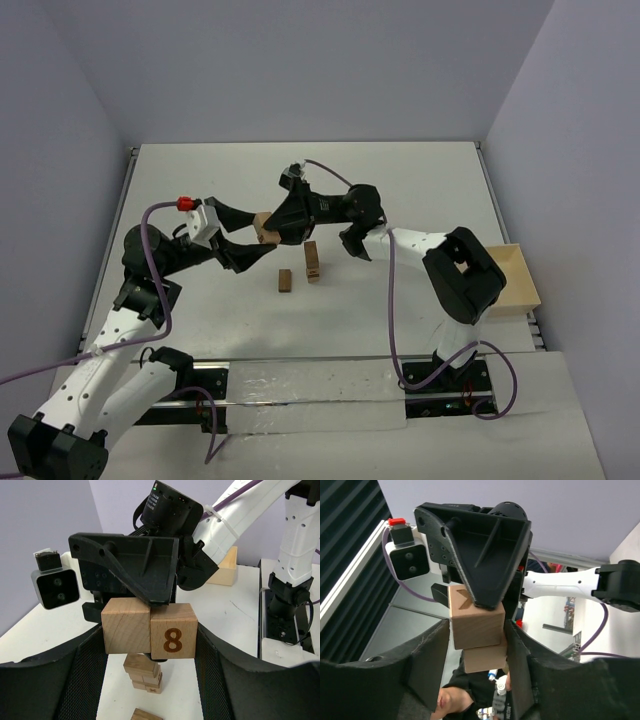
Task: Build the wood block tower
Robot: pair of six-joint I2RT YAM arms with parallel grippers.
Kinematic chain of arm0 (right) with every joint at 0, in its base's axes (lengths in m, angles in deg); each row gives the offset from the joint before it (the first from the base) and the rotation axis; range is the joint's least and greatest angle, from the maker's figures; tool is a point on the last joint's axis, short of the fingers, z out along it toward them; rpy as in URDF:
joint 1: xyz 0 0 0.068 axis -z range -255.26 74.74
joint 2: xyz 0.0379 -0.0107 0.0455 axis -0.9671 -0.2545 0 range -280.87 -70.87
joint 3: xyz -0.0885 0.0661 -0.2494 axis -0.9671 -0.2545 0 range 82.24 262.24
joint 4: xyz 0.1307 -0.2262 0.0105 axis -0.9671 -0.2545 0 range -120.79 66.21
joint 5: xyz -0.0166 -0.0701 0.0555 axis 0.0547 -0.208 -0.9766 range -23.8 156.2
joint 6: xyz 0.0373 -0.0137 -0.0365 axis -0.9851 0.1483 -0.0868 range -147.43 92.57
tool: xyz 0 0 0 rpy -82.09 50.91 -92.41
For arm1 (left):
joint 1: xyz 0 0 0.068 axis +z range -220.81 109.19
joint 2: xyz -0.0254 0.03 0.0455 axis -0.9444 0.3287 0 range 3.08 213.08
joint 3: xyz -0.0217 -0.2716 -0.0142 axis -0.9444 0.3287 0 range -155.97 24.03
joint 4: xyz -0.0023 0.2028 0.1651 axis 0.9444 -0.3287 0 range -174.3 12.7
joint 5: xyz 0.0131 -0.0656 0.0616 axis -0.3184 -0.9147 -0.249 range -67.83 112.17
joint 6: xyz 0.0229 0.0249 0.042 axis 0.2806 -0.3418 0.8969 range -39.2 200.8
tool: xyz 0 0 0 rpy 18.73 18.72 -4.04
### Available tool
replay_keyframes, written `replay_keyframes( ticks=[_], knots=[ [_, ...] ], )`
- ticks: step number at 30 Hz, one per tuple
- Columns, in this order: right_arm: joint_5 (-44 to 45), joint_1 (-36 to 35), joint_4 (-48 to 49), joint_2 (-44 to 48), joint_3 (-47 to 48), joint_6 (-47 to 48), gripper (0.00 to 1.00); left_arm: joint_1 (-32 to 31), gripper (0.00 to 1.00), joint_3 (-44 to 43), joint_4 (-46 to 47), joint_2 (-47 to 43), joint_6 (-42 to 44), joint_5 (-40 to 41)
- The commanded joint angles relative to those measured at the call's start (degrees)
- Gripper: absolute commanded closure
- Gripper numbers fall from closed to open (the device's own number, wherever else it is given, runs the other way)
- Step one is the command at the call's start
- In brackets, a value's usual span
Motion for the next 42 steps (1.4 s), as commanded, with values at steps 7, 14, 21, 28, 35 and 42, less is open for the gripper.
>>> replay_keyframes(
  ticks=[7,14,21,28,35,42],
  knots=[
    [1.5,-0.2,18.1,1.8,0.7,-1.4,0.76,-0.2,1.00,1.0,0.6,-0.8,4.2,-1.5],
    [1.3,-0.2,18.4,1.7,0.8,-1.4,0.90,-0.2,0.87,1.2,-1.6,-1.2,5.6,-1.8],
    [1.2,-0.1,18.4,1.4,0.5,-1.6,0.97,-0.2,1.00,0.6,-2.4,-1.4,6.7,-1.6],
    [-5.2,5.8,4.2,5.2,-0.8,9.7,0.01,-0.2,1.00,-11.8,-27.6,4.1,19.6,1.0],
    [-5.8,19.4,-38.1,15.2,-3.1,40.0,0.00,-0.2,1.00,-27.1,-51.8,14.8,31.0,4.9],
    [16.8,23.5,-93.6,22.3,8.8,94.9,0.00,-0.9,1.00,-42.4,-68.6,30.7,35.8,8.5]
  ],
)
